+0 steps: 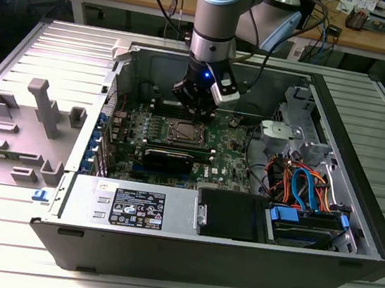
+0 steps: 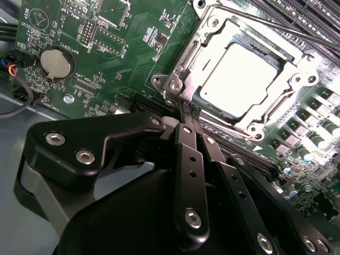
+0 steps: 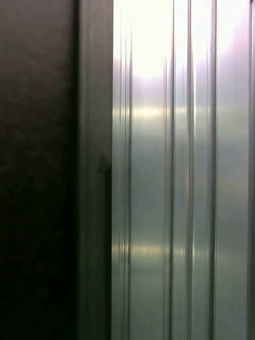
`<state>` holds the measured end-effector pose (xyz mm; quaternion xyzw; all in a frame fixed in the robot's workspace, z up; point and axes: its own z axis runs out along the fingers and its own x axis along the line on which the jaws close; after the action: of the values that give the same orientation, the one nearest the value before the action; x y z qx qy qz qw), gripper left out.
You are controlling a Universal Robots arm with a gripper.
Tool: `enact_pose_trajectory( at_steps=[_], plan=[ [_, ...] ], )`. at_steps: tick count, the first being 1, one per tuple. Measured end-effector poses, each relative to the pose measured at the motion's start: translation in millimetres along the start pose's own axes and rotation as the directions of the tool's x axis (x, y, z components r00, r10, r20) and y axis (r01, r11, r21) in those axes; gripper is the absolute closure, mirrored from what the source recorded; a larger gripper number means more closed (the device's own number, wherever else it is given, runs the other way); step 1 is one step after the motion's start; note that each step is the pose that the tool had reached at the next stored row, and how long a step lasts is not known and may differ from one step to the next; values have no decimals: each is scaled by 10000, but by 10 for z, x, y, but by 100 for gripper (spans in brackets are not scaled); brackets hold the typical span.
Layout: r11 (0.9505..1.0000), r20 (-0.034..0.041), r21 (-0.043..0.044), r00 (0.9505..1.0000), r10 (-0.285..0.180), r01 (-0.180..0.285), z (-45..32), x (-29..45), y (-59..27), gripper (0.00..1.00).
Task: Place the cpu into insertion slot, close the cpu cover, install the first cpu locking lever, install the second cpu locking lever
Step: 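Install the first cpu locking lever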
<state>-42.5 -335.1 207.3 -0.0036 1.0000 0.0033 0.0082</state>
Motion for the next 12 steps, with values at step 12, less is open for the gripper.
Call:
enact_pose_trajectory(
  at_steps=[12],
  plan=[
    [10000, -2, 0, 10000, 0, 0, -30, -3, -20, 89]
  ],
)
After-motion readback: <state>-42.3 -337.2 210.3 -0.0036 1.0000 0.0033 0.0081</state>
